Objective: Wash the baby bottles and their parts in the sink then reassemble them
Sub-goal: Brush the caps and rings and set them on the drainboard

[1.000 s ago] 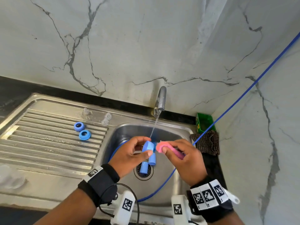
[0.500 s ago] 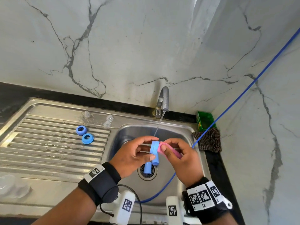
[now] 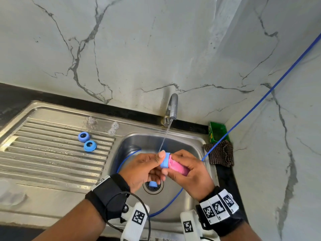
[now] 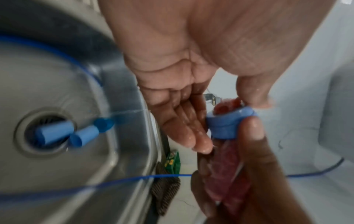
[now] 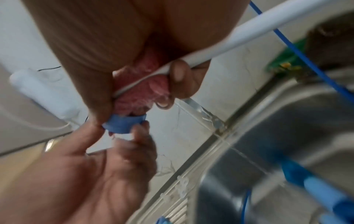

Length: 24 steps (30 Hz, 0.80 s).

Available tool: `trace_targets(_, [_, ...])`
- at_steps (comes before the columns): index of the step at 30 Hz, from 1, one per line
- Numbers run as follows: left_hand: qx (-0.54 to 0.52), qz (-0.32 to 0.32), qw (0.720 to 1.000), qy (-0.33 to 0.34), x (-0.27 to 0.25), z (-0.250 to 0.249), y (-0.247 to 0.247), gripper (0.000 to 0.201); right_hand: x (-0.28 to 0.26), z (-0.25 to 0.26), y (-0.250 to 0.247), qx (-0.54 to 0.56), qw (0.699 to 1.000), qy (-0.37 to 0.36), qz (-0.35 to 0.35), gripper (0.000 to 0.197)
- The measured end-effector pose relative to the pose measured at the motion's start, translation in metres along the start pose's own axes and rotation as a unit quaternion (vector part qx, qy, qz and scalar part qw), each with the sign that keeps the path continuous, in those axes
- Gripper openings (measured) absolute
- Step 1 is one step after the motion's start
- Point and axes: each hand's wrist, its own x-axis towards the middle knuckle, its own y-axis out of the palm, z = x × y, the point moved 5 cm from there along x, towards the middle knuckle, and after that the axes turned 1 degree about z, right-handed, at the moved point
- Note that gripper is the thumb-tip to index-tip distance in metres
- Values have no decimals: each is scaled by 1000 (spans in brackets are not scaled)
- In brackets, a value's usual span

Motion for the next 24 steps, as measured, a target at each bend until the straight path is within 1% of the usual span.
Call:
trace_targets(1, [23, -6, 1000, -11, 1, 0, 2, 43, -1, -4, 0, 16, 1000, 16, -12, 28])
trace_targets(2, [52, -13, 999, -5, 1, 0, 2, 49, -1, -6, 1, 44, 998, 38, -22, 26])
trace_targets(4, [125, -19, 991, 53, 2, -5, -1, 64, -2, -12, 1, 103, 989, 93, -45, 23])
trace_targets(5, [170, -11, 981, 92, 0, -8, -1, 67, -3, -15, 1, 134, 982, 120, -49, 23])
trace_targets(6, [215, 6, 968, 130, -3, -11, 1, 64, -4, -18, 2, 163, 974, 147, -49, 25])
trace_targets(7, [259, 17, 953, 158, -5, -12, 4, 59, -5, -21, 2, 186, 967, 168, -45, 32])
trace_targets(8, [293, 14, 940, 175, -6, -13, 6, 54, -5, -23, 3, 205, 961, 181, -41, 43])
trace_targets(9, [310, -1, 933, 183, -6, -14, 7, 51, -6, -23, 4, 226, 954, 193, -36, 58])
trace_targets(10, [307, -16, 934, 182, -4, -12, 6, 50, -8, -23, 6, 254, 945, 204, -28, 69])
trace_targets(11, [293, -24, 940, 176, -4, -11, 6, 49, -8, -21, 8, 278, 937, 209, -24, 73])
trace_targets(13, [256, -24, 951, 170, -4, -12, 7, 48, -9, -13, 7, 297, 936, 185, -28, 74])
trace_targets(14, [232, -20, 957, 170, -4, -13, 7, 46, -9, -8, 5, 291, 944, 154, -30, 75])
trace_targets(15, [206, -16, 963, 171, -5, -15, 8, 43, -9, -3, 3, 277, 953, 120, -33, 67])
trace_targets(17, [170, -24, 970, 172, -7, -19, 9, 37, -7, 5, -1, 239, 969, 59, -27, 33])
trace_targets(18, [151, -35, 973, 169, -6, -18, 8, 36, -6, 6, -3, 218, 975, 38, -23, 26])
trace_targets(20, [100, -46, 982, 153, -7, -16, 8, 38, -3, 10, -6, 154, 988, 6, -12, 29])
trace_targets(22, [62, -39, 989, 125, -6, -13, 7, 42, -4, 14, -5, 105, 994, -18, -10, 26])
trace_targets(24, [67, -32, 994, 85, -6, -9, 9, 45, -6, 12, -3, 105, 994, -3, -16, 21])
